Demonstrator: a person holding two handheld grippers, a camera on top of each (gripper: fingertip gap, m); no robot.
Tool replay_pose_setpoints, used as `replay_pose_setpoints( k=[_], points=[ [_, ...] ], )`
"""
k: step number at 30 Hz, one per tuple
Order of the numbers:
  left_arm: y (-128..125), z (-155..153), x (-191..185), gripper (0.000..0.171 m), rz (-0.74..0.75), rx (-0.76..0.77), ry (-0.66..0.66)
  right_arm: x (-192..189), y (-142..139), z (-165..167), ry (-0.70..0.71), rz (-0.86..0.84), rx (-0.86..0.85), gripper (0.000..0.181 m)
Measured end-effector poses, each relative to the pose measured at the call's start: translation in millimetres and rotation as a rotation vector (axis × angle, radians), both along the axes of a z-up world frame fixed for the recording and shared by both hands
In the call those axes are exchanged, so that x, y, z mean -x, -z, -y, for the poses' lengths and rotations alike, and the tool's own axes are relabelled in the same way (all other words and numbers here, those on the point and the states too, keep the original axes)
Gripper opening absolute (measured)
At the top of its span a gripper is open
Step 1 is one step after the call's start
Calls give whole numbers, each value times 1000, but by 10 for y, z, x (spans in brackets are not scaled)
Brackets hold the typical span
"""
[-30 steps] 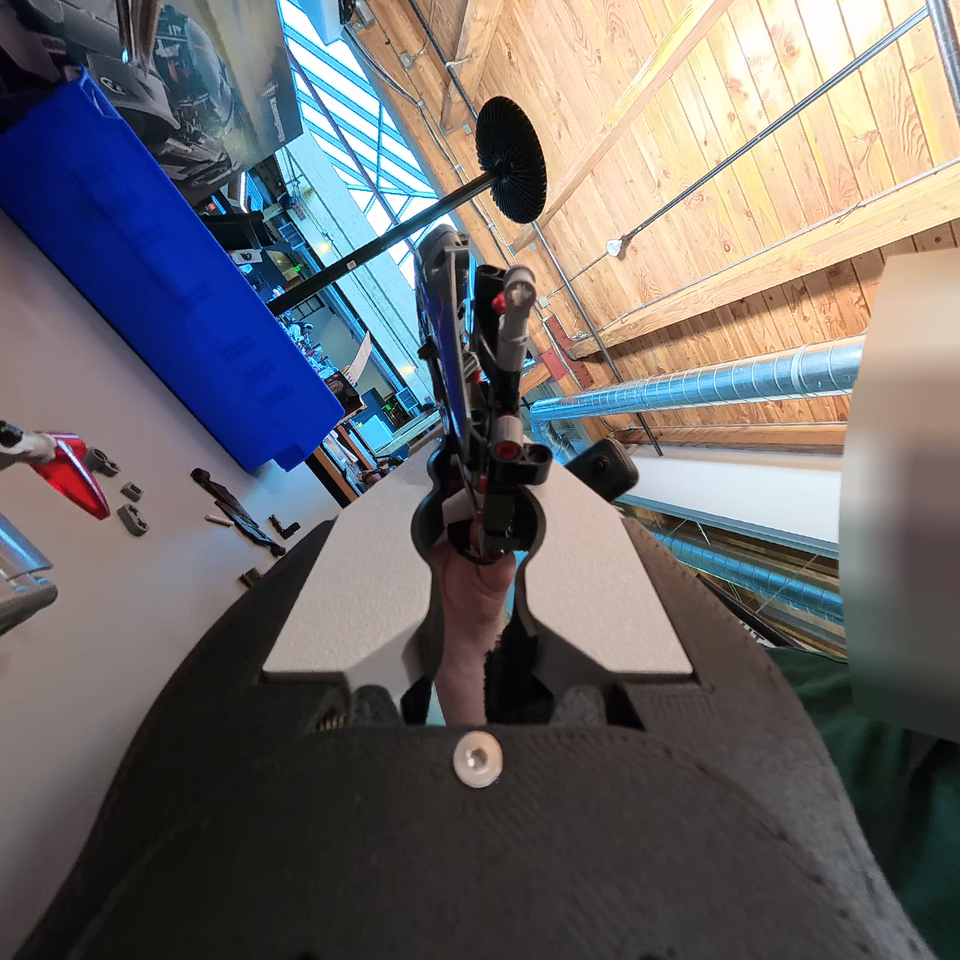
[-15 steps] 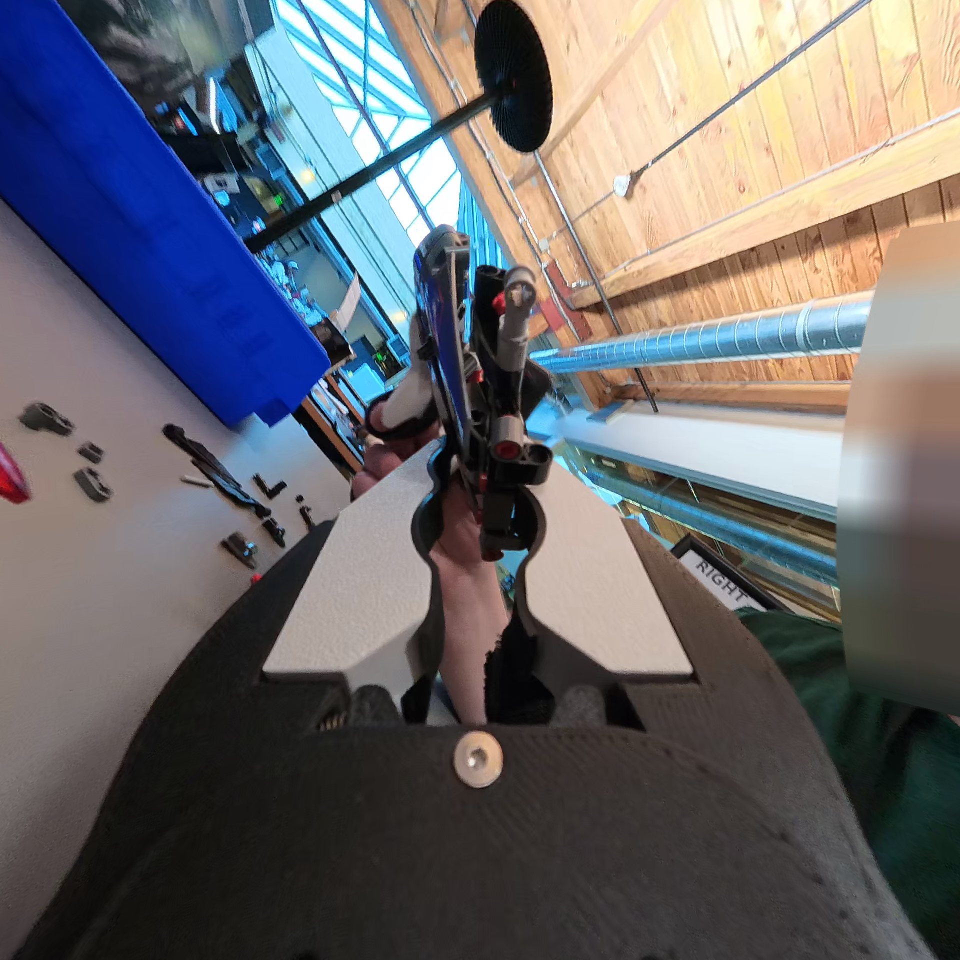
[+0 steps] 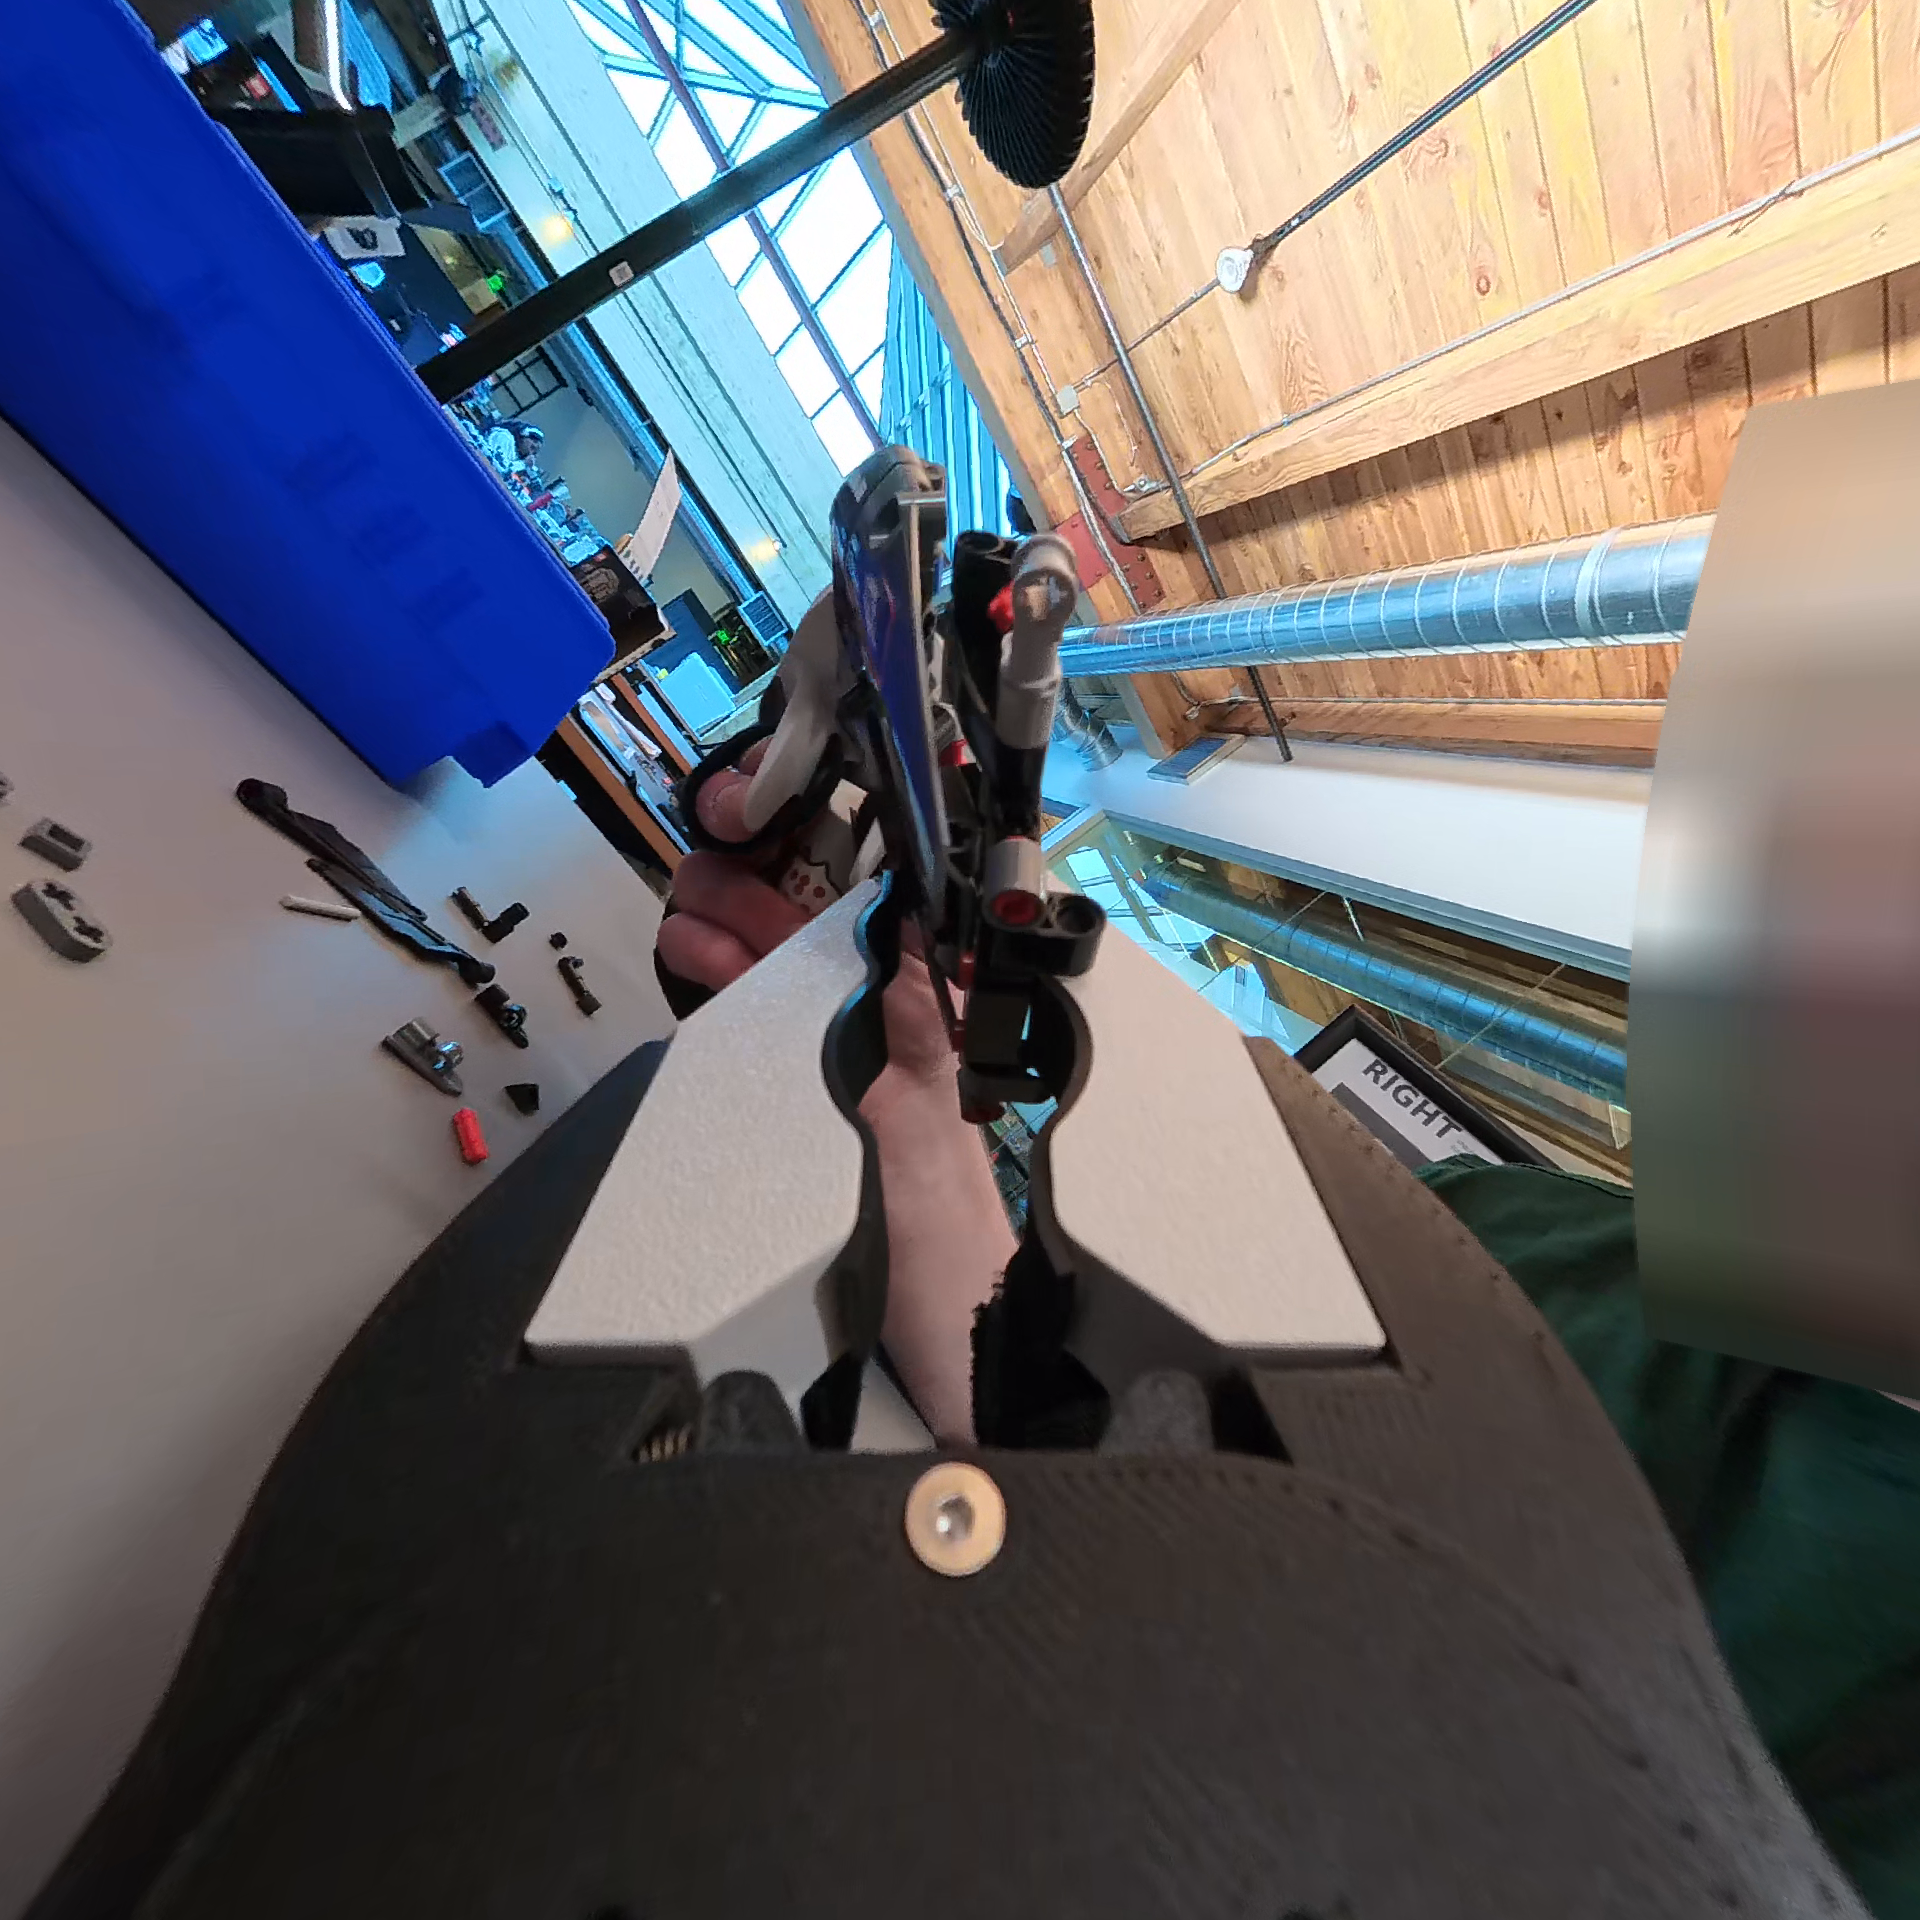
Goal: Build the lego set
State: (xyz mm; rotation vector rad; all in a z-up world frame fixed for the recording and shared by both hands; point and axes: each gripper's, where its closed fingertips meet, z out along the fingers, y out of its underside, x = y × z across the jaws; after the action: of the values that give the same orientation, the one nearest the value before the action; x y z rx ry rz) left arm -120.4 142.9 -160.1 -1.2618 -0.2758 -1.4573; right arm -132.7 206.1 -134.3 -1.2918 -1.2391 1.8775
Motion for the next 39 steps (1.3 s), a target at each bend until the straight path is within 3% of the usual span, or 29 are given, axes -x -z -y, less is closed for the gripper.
replay_pose_setpoints(
  k=[14,25,32,39],
  points=[
    [-2,-28,61,26,-17,1,-60,9,45,-72,-3,24,130,10],
    [-34,79,115,20,-40,52,-113,23,45,39,6,62,195,10],
    [-133,506,24,21,-112,107,-141,-32,-14,483,-38,143,196,10],
    [183,1203,74,21,-139,247,-260,10,333,1158,-106,247,238,10]
  ],
)
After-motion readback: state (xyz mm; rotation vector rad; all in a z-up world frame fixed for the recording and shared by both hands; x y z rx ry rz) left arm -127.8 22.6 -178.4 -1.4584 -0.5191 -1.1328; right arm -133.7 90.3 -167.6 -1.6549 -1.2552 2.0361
